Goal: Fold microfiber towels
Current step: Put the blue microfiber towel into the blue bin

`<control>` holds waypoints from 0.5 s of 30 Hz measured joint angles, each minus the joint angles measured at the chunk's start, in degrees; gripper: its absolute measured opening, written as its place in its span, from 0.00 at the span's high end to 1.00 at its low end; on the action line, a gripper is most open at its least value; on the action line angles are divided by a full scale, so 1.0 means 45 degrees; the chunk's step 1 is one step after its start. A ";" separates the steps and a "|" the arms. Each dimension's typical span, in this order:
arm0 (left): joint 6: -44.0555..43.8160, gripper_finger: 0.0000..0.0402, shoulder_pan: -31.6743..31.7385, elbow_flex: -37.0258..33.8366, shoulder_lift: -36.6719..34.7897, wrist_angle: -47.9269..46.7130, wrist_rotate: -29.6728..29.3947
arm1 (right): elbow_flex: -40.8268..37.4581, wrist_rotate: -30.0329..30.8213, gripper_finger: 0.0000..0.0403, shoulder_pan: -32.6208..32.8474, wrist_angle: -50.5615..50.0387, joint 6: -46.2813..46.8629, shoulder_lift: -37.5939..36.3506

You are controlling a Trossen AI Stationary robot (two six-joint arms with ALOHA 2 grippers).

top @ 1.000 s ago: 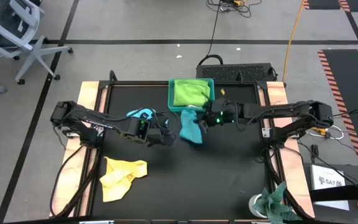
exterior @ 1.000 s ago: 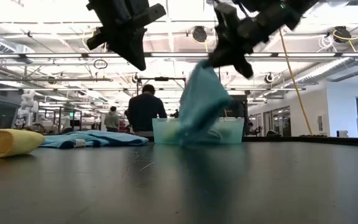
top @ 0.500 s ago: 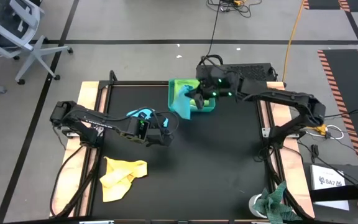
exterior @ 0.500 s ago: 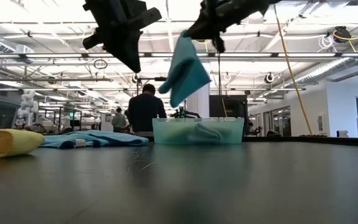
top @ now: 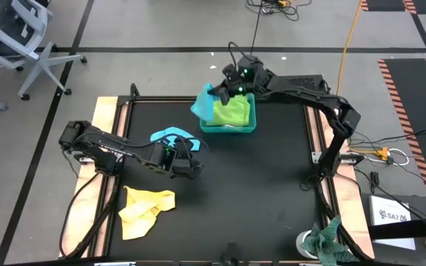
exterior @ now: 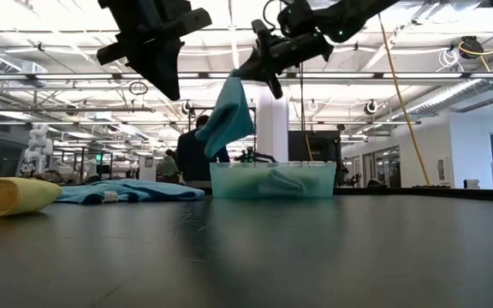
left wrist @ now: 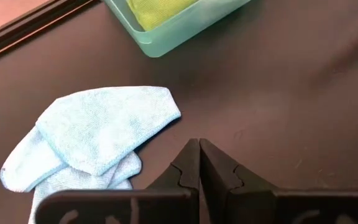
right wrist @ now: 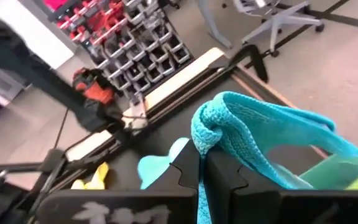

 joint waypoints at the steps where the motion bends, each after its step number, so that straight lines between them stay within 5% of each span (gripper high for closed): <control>1: -0.0039 0.99 -0.0029 0.0000 0.0000 -0.0005 -0.0005 | 0.0013 -0.0009 1.00 -0.0127 -0.0057 -0.0005 0.0036; 5: -0.0214 0.98 -0.0086 0.0000 0.0000 -0.0019 0.0000 | 0.0001 0.0134 1.00 -0.0529 -0.1818 -0.0711 0.0036; 15: -0.0215 0.98 -0.0078 0.0000 0.0000 -0.0003 -0.0005 | -0.1941 0.2920 1.00 -0.0870 -0.5595 -0.2145 0.0036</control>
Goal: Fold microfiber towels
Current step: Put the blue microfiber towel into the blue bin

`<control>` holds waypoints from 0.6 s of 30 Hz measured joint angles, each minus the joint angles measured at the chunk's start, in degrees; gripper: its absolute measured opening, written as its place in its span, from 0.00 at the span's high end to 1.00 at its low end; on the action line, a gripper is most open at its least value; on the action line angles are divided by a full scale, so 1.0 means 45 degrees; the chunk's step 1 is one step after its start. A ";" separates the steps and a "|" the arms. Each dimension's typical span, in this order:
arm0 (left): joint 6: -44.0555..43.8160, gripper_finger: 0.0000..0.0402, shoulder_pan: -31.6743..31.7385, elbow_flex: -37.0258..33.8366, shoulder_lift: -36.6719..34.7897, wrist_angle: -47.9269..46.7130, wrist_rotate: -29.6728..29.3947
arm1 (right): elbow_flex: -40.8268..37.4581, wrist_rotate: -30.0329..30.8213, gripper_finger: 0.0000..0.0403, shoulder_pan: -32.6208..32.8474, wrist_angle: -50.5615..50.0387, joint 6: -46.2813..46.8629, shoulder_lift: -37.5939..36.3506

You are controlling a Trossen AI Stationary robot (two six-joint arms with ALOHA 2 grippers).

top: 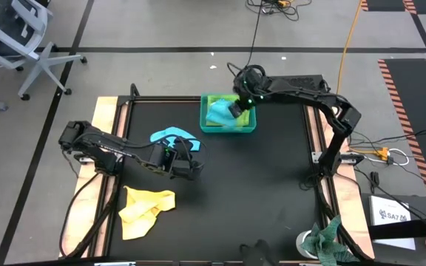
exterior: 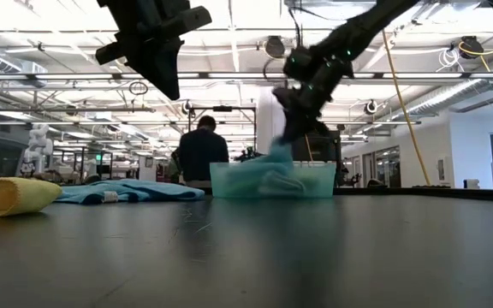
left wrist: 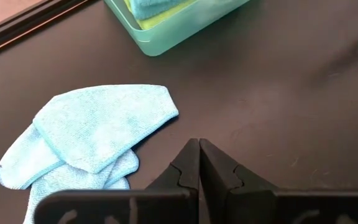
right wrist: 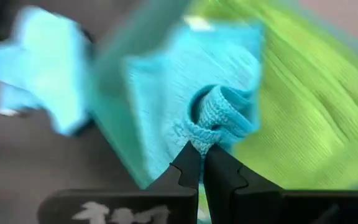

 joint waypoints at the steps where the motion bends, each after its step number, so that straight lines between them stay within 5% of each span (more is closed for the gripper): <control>1: 0.0000 0.97 0.0000 0.0000 0.0000 0.0018 0.0003 | -0.0265 0.0231 1.00 -0.0085 -0.0032 -0.0083 0.0000; 12: -0.0049 0.98 0.0000 0.0000 0.0000 0.0200 0.0005 | -0.1361 0.2119 0.99 -0.0775 0.0132 -0.0567 -0.0015; 18: -0.0005 0.97 0.0082 0.0000 0.0000 0.0202 0.0005 | -0.1363 0.2139 0.86 -0.0479 0.0109 -0.2096 -0.0297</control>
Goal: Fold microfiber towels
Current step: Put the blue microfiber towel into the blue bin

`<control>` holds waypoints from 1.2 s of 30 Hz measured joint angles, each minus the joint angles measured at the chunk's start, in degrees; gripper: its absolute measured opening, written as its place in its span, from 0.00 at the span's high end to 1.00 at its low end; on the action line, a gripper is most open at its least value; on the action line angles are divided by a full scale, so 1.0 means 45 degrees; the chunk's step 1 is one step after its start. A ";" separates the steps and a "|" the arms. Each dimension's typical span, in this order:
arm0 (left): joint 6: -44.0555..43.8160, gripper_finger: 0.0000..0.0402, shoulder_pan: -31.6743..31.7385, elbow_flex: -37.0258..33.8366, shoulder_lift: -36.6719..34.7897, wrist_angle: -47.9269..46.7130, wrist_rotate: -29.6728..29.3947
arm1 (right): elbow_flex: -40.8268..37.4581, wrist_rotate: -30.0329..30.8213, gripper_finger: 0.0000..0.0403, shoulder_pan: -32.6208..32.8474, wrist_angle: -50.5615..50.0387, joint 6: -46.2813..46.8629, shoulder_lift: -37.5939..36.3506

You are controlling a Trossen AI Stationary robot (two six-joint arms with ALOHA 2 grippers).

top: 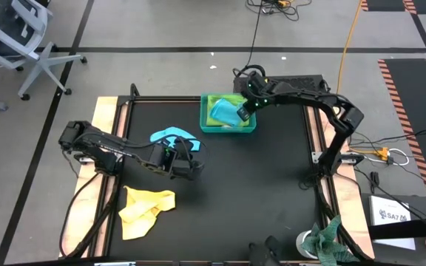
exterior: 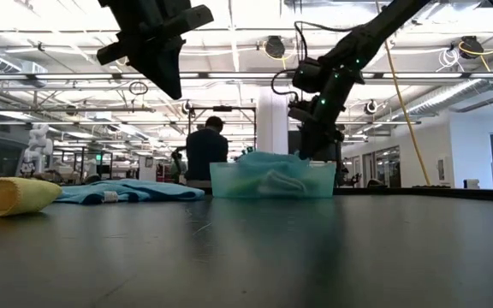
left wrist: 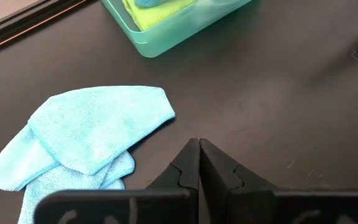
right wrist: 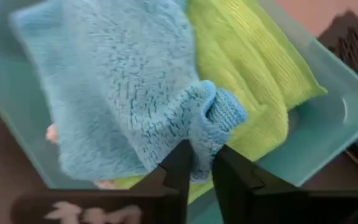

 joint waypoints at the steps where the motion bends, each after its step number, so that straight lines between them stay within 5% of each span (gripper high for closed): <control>1: 0.0000 0.97 0.0054 0.0000 -0.0004 0.0000 0.0000 | 0.0000 0.0061 0.83 0.0065 0.0053 -0.0214 -0.0061; 11: 0.1470 0.95 0.1403 0.0000 -0.0005 0.0105 0.0009 | 0.0000 0.2041 0.60 0.0700 0.0176 -0.1746 -0.3038; 17: 0.4004 0.95 0.3069 0.0000 -0.0005 0.1622 0.0712 | 0.0000 0.2301 0.57 0.1446 -0.0173 0.0053 -0.5432; 26: 0.8821 0.95 0.5744 0.0007 0.0374 0.5861 0.3982 | 0.0000 0.2267 0.59 0.3266 -0.1024 0.1680 -0.7117; 30: 0.8962 0.95 0.7088 -0.0005 0.0761 0.6525 0.6620 | 0.0000 0.2276 0.59 0.3987 -0.2098 0.2635 -0.7249; 36: 0.8811 0.95 0.8240 0.0003 0.1489 0.7318 0.7252 | -0.0003 0.2325 0.59 0.4430 -0.4053 0.3400 -0.7131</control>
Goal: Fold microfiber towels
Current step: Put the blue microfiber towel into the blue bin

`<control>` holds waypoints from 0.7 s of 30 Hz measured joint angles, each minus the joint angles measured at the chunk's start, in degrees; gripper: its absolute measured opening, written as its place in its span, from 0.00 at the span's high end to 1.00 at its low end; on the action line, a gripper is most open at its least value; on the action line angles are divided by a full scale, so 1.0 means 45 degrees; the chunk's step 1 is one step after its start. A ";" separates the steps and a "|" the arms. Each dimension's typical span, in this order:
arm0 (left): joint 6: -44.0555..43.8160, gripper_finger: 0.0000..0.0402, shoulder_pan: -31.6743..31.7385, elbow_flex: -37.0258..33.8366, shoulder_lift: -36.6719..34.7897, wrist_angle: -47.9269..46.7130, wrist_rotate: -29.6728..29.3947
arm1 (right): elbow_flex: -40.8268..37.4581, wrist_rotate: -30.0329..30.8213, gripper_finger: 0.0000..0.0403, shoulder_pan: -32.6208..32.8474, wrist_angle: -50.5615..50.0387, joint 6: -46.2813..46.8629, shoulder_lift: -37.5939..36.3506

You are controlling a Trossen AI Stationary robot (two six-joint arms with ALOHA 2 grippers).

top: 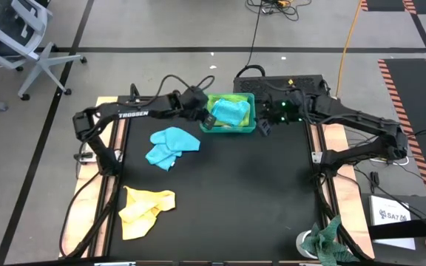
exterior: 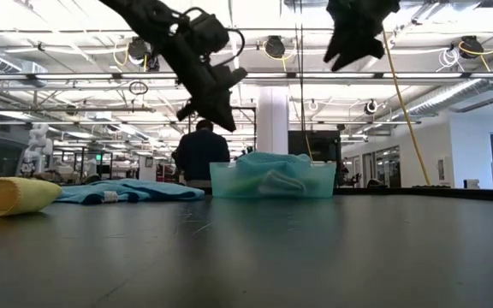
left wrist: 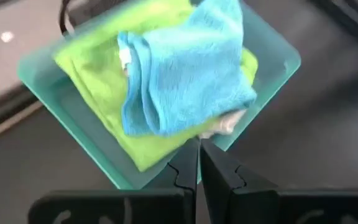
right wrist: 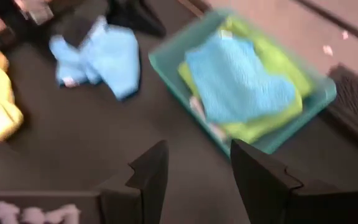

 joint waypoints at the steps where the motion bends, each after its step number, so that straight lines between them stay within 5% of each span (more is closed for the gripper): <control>1: -0.0007 0.95 0.0107 -0.0019 0.0131 0.0196 0.0174 | -0.0062 0.0005 0.59 -0.0007 -0.0193 -0.0003 0.0001; 7: -0.0326 0.95 0.0693 0.0030 0.1266 0.3288 0.1341 | -0.1073 0.0039 0.59 -0.0374 -0.0150 -0.0387 -0.0248; 21: -0.3053 0.95 0.1964 0.0580 0.3116 0.4879 0.2363 | -0.3644 -0.0061 0.59 -0.1377 0.1183 -0.1472 -0.0441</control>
